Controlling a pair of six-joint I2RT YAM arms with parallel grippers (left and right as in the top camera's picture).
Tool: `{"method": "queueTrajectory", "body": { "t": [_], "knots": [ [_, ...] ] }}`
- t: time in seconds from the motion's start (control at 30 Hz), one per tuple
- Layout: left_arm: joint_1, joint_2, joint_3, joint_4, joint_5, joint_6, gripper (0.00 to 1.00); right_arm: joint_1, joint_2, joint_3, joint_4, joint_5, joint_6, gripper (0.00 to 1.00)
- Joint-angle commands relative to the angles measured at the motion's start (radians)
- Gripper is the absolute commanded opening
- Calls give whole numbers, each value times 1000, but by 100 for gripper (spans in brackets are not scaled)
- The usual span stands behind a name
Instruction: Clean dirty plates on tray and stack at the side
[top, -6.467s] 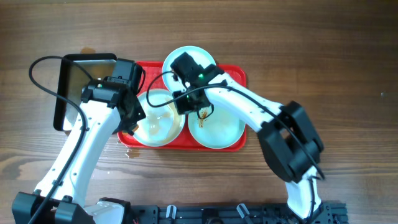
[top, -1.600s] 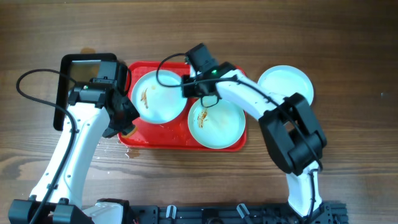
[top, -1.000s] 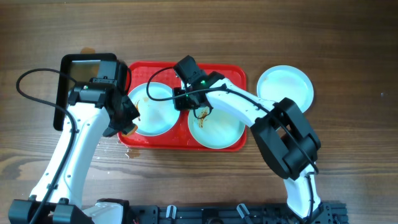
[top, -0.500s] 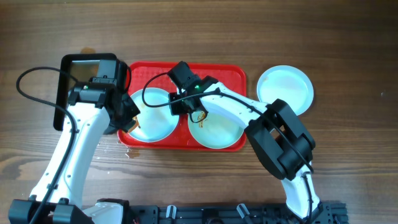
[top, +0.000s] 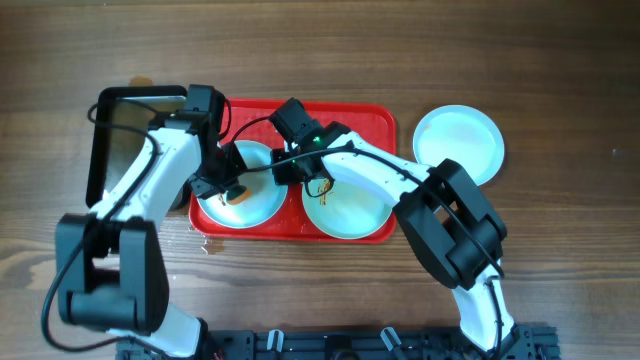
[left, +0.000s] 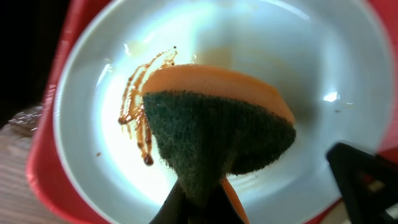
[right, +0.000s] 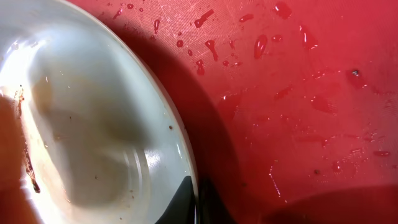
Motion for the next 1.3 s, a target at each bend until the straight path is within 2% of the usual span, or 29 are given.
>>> {"method": "queueTrajectory", "body": {
  "t": [0.0, 0.1, 0.27, 0.5, 0.57, 0.67, 0.8, 0.97, 1.07, 1.17, 1.27],
  "knots": [
    [-4, 75, -6, 29, 26, 20, 4, 0, 58, -10, -16, 0, -6, 4],
    [-4, 121, -6, 38, 30, 21, 4, 0, 58, -10, -16, 0, -7, 4],
    [-4, 155, -6, 40, 30, 126, 4, 0, 58, -10, -15, 0, -15, 4],
    [-3, 162, -6, -72, -400, 110, 4, -1, 58, -10, -17, 0, -32, 4],
    [-3, 162, -6, -91, -535, -2, 4, -1, 58, -10, -18, 0, -33, 4],
    [-4, 162, 3, -87, -575, -19, 4, -1, 58, -10, -20, 0, -32, 4],
    [-12, 134, 67, -113, -516, -35, 4, -1, 58, -10, -19, -1, -30, 4],
    [-51, 49, 100, -12, -277, -34, 4, -1, 58, -10, -16, -8, -18, 4],
    [-63, 65, 82, 24, -218, -34, 4, -1, 58, -10, -7, -44, 4, 5],
    [-63, 94, 53, 52, -36, -35, 4, -1, 58, -10, -1, -58, 5, 4],
    [-66, 95, 25, 83, 39, -35, 4, -1, 58, -10, -1, -57, 4, 4]
  ]
}}
